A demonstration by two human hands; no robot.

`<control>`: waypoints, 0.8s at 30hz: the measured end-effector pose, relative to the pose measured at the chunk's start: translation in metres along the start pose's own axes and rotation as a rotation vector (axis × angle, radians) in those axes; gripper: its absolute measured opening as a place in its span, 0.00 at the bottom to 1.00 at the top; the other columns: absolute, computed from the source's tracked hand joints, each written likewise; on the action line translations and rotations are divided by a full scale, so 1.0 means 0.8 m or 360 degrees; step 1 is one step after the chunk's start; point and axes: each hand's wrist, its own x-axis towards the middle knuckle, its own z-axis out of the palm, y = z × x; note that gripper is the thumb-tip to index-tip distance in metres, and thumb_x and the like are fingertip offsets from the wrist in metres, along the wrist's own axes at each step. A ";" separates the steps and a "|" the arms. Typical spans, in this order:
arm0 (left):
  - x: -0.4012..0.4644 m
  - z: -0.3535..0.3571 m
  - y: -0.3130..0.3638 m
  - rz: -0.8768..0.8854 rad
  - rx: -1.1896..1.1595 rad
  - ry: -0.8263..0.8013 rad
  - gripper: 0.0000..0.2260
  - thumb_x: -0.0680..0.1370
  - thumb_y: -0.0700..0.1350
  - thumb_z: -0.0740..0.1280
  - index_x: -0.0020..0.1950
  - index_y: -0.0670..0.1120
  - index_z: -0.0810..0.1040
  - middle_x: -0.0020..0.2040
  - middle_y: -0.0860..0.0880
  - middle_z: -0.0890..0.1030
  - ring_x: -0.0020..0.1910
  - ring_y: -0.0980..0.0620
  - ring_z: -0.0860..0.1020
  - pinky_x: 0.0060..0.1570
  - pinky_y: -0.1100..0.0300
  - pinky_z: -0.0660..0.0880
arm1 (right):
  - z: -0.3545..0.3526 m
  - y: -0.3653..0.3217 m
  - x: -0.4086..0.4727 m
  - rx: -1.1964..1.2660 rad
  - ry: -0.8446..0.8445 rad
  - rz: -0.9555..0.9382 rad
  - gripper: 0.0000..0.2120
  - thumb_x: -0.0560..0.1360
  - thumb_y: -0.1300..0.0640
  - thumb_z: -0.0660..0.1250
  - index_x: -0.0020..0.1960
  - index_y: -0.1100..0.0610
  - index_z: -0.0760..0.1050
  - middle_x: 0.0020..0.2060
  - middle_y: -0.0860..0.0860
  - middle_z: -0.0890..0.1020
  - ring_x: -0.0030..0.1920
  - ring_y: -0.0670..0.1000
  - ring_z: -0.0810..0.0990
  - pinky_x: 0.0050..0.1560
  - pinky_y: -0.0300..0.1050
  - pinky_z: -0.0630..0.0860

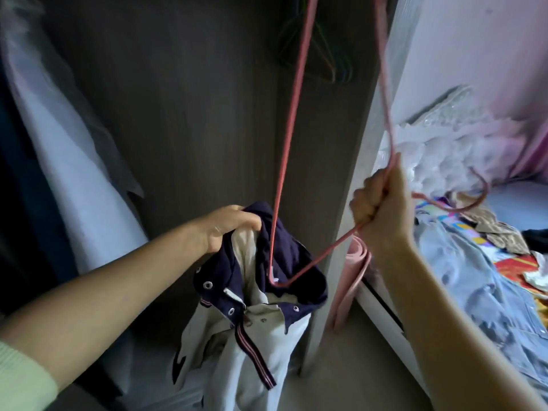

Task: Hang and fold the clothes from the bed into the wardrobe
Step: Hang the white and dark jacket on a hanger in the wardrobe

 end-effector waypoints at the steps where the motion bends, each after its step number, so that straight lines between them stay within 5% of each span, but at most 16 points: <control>1: -0.011 0.006 0.006 0.0039 -0.0042 -0.0041 0.04 0.62 0.37 0.67 0.33 0.44 0.81 0.33 0.45 0.81 0.32 0.50 0.80 0.35 0.63 0.76 | -0.005 0.011 -0.013 -0.0099 -0.0025 0.0044 0.31 0.80 0.44 0.52 0.19 0.53 0.59 0.17 0.46 0.56 0.17 0.44 0.54 0.22 0.35 0.46; 5: -0.032 0.000 0.038 0.0180 -0.0199 0.0078 0.15 0.72 0.34 0.65 0.25 0.44 0.77 0.22 0.49 0.76 0.19 0.55 0.74 0.22 0.68 0.72 | -0.049 0.049 -0.063 -0.1088 -0.0236 0.0082 0.27 0.72 0.40 0.60 0.20 0.53 0.65 0.17 0.48 0.62 0.20 0.47 0.59 0.24 0.37 0.55; 9: -0.028 -0.025 0.038 0.0117 -0.0196 0.0341 0.12 0.75 0.33 0.61 0.33 0.44 0.72 0.20 0.50 0.75 0.18 0.55 0.74 0.21 0.67 0.73 | -0.074 0.037 -0.098 -0.1311 -0.0461 0.0256 0.21 0.77 0.44 0.60 0.31 0.51 0.79 0.20 0.49 0.62 0.21 0.46 0.58 0.25 0.40 0.51; 13: -0.015 -0.029 -0.005 0.0029 -0.0125 0.0383 0.22 0.75 0.30 0.59 0.22 0.44 0.76 0.21 0.49 0.76 0.22 0.51 0.76 0.22 0.66 0.74 | -0.070 -0.007 -0.119 -0.1978 -0.0706 0.0014 0.16 0.80 0.51 0.58 0.37 0.44 0.79 0.27 0.48 0.70 0.27 0.49 0.70 0.30 0.43 0.68; 19: -0.008 -0.007 -0.008 -0.0169 -0.0281 0.0405 0.15 0.77 0.36 0.59 0.31 0.43 0.77 0.23 0.47 0.78 0.21 0.52 0.78 0.22 0.63 0.75 | -0.061 -0.055 -0.149 -0.2556 -0.0714 0.0208 0.21 0.80 0.45 0.55 0.33 0.44 0.78 0.28 0.30 0.74 0.32 0.37 0.71 0.40 0.31 0.61; 21: -0.005 0.002 -0.005 -0.0254 -0.0430 0.0391 0.11 0.76 0.37 0.58 0.37 0.42 0.77 0.25 0.45 0.79 0.22 0.50 0.79 0.24 0.61 0.77 | -0.051 -0.065 -0.162 -0.2607 -0.0711 0.0241 0.22 0.80 0.47 0.55 0.31 0.45 0.77 0.27 0.32 0.75 0.35 0.34 0.73 0.44 0.28 0.62; 24: -0.006 0.020 -0.003 -0.0297 -0.0608 0.0344 0.08 0.67 0.36 0.60 0.37 0.43 0.78 0.25 0.46 0.78 0.21 0.49 0.77 0.26 0.61 0.77 | -0.048 -0.074 -0.182 -0.2612 -0.0650 0.0430 0.24 0.81 0.47 0.54 0.31 0.52 0.77 0.19 0.39 0.71 0.28 0.36 0.73 0.35 0.27 0.65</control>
